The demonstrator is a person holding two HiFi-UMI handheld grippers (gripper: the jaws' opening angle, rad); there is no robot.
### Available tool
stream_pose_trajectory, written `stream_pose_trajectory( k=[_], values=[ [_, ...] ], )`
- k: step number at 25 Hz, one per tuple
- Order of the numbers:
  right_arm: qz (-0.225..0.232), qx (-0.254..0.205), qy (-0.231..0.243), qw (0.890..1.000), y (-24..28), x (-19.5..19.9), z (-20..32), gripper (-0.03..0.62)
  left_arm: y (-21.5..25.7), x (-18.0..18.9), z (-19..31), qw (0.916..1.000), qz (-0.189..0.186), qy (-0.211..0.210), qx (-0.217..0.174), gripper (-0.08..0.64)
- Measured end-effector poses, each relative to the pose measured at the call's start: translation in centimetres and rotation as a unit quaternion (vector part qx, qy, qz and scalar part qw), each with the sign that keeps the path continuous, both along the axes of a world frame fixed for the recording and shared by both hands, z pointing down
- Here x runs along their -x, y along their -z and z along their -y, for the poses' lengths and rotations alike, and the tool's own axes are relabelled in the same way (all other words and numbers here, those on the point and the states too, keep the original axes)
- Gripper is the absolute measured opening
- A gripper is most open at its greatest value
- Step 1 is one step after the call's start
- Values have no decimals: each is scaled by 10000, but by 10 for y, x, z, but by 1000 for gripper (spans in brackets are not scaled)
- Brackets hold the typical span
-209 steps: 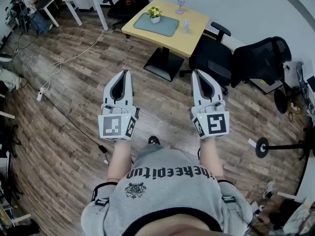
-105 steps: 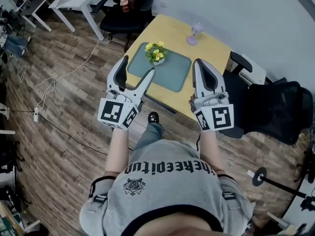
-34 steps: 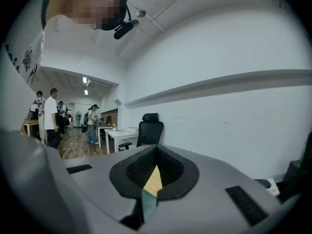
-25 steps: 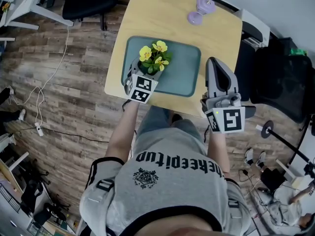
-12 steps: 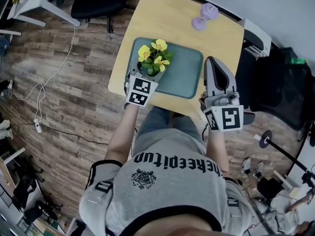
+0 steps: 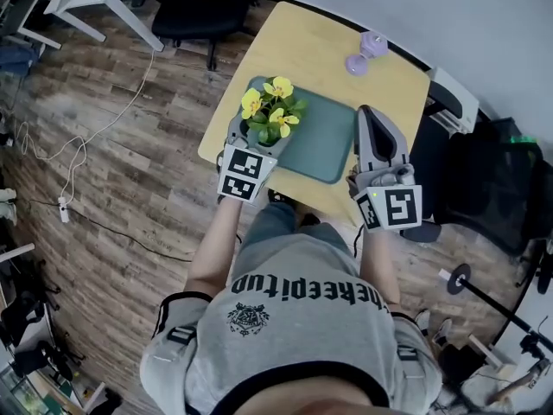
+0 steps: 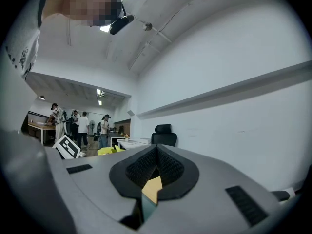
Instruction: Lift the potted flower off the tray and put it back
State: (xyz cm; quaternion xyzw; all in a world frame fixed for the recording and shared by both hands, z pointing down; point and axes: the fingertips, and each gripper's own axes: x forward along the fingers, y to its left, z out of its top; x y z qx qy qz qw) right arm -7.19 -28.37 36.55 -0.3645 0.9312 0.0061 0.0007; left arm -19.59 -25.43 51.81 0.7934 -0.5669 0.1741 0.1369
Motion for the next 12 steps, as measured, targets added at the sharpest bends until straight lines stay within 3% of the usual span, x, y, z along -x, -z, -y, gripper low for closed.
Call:
stream_pose_trajectory(
  k=[12],
  values=[
    [143, -214, 371, 9990, 22, -5, -36, 1, 67, -3, -47, 9971, -313, 484, -495, 344]
  ],
)
